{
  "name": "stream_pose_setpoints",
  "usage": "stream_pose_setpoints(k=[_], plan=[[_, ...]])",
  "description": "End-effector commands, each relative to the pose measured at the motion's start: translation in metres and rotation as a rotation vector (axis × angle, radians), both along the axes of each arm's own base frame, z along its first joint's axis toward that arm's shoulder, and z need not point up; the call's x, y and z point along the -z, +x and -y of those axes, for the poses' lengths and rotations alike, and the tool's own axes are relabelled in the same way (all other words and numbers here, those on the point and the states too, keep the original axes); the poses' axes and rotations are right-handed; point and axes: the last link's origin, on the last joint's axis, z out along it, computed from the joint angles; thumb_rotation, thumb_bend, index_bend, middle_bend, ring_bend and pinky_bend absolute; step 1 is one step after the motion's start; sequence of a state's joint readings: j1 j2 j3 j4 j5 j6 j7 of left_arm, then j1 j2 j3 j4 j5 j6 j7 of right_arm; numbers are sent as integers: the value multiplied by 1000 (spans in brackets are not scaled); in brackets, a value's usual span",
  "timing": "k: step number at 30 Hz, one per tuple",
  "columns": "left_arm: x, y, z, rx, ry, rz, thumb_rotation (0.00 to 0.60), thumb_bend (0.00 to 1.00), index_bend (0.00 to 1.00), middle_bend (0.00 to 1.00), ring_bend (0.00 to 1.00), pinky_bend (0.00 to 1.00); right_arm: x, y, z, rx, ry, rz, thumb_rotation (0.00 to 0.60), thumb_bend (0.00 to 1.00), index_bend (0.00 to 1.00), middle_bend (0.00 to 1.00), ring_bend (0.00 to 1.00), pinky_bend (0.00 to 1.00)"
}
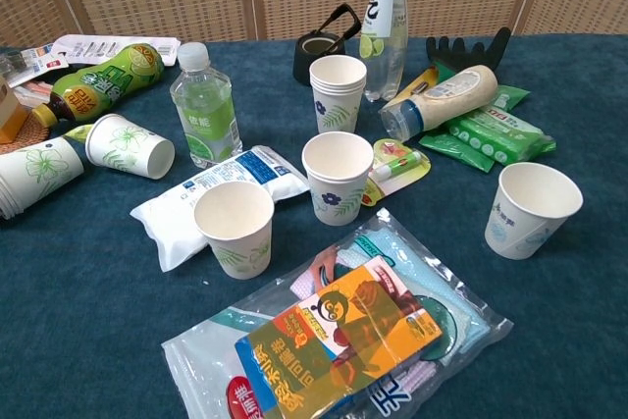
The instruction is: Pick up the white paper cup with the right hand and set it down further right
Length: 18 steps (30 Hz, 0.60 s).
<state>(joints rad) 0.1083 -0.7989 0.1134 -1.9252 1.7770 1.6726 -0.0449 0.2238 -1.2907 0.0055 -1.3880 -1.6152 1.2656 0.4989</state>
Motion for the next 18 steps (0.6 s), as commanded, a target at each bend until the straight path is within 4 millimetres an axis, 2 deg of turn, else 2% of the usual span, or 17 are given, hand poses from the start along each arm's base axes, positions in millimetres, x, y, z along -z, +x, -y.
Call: stream_pose_setpoints(k=[1,11,18], plan=[[1,0,0,-1,0,-2,600,350,0,0,0,0,17,-6,9,-16,89,61,600,135,0,0,0,0],[4,1,-1,-14,-1,-9,600,351,0,0,0,0,35,-1,24,-36,142,111,600,133,0,0,0,0],[3,0,-2,-18,1,-9,600,350,0,0,0,0,44,5,27,-35,152,169,600,134,0,0,0,0]])
